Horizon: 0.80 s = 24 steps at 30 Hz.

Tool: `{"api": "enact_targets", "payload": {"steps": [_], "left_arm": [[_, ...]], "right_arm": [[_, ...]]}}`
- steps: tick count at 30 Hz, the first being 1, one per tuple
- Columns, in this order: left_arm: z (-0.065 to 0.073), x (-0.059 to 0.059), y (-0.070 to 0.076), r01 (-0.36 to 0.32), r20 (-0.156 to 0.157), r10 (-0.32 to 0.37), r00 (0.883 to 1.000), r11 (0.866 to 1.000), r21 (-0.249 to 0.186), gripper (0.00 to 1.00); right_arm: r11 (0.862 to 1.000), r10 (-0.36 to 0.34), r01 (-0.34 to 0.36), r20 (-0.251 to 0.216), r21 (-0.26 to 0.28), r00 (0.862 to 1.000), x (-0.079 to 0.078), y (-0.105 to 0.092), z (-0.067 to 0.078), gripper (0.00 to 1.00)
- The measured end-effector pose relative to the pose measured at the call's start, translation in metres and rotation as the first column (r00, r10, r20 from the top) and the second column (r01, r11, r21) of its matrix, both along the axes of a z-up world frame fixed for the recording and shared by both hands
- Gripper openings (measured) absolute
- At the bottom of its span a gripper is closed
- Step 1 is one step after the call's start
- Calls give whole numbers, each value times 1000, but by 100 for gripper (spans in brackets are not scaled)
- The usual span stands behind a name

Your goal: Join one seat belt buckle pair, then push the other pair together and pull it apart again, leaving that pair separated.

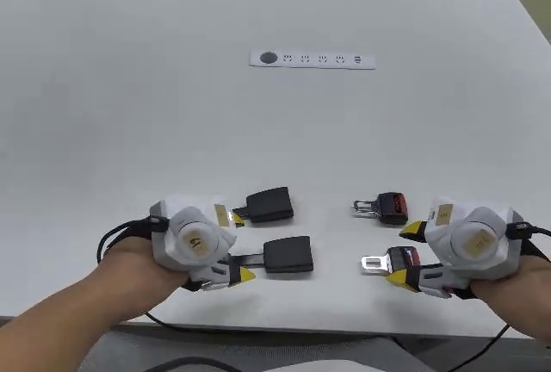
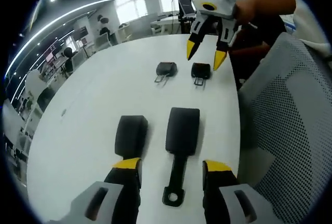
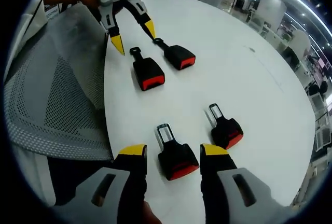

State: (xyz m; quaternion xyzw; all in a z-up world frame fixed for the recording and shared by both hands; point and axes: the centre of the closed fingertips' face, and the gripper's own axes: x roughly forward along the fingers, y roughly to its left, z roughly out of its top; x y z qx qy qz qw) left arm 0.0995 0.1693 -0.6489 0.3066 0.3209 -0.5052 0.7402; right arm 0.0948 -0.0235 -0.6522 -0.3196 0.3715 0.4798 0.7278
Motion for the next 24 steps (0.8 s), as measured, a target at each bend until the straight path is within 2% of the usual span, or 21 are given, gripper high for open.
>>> {"api": "enact_targets", "payload": {"steps": [2,4,15,18,24], "left_arm": [[-3,-1,-4,33,-10,-33,999,999,23,46],[-5,2,-9,48,2,-48,999,999,24,45],[-20,1,-33,116,-59,-113,992,992,42,42],[-28,1,-36,136,-72,-132,989,989,53,38],[-34,-1,-40,173,-94,-165,982,981,85,34]], "right_arm": [[1000,9,-9,-10,-6,1000,-2,-2,-3,39],[1000,18,-18,-25,-16,1000,-3,-6,-10,38],[996,58,-60,-31,-70,998,0,-20,-24,38],[992,84,-87,-36,-86,996,1,-20,-27,37],[988,109,-114,-54,-108,993,5,-23,-35,34]]}}
